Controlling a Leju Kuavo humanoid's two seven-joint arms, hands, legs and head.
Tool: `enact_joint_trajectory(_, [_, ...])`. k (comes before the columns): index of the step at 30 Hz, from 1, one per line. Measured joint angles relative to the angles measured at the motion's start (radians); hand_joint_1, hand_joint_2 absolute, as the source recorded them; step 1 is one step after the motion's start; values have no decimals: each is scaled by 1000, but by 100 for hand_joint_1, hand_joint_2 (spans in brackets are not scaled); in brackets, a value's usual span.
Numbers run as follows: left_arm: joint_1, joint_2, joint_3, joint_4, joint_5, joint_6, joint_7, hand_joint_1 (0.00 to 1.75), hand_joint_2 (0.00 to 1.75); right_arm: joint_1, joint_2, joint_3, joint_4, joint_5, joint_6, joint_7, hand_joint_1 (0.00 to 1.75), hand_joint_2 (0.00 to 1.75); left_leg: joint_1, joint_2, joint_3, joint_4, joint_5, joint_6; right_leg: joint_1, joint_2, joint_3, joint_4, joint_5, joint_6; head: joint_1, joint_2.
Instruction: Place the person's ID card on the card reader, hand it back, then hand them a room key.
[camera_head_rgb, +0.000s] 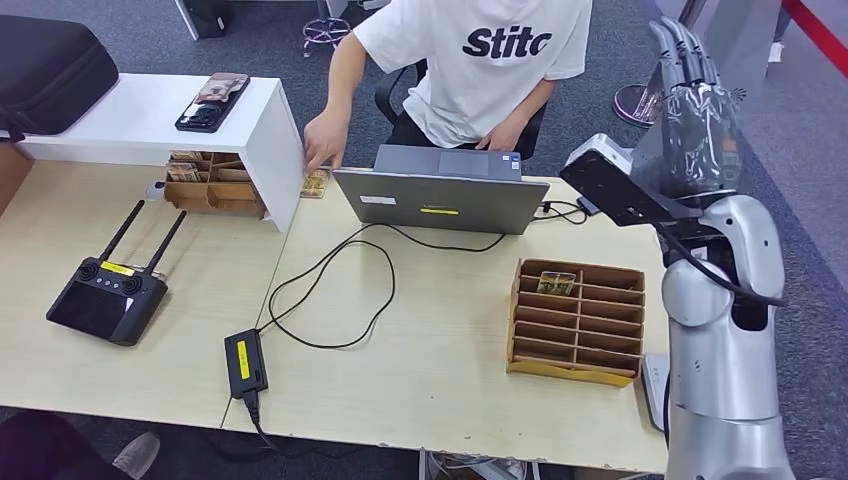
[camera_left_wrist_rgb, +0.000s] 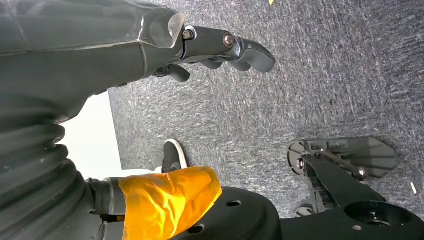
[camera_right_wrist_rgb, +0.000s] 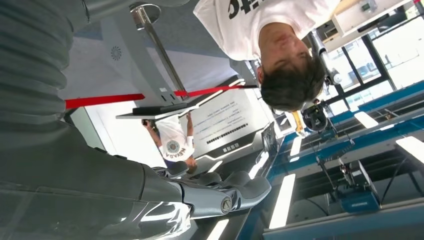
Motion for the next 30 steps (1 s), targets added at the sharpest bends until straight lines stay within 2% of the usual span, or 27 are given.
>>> enact_joint_trajectory(27, [0, -1, 0, 0, 4, 1, 0, 0, 175, 22, -3, -14, -55, -4, -3, -2, 0, 175, 0, 1, 1, 0, 0, 0, 0, 1, 0, 0, 0, 0, 0, 0])
enact_joint_trajectory(28, [-1, -2, 1, 0, 15, 6, 1, 0, 175, 40, 1, -17, -66, -22, -17, -14, 0, 175, 0, 0, 2, 0, 0, 0, 0, 1, 0, -1, 0, 0, -1, 0])
enact_joint_trajectory(29, [-1, -8, 6, 0, 36, 16, 2, 0, 175, 98, 15, -22, -110, -62, -56, -48, 0, 175, 2, -3, 5, 0, -1, 0, 2, -2, 3, -3, -2, 0, -1, 0])
enact_joint_trajectory(30, [1, -15, 15, 0, 61, 29, 3, 0, 175, 200, 40, -26, -189, -120, -120, -111, 0, 175, 5, -9, 8, -2, -2, -1, 4, -7, 9, -7, -5, 0, -1, 0])
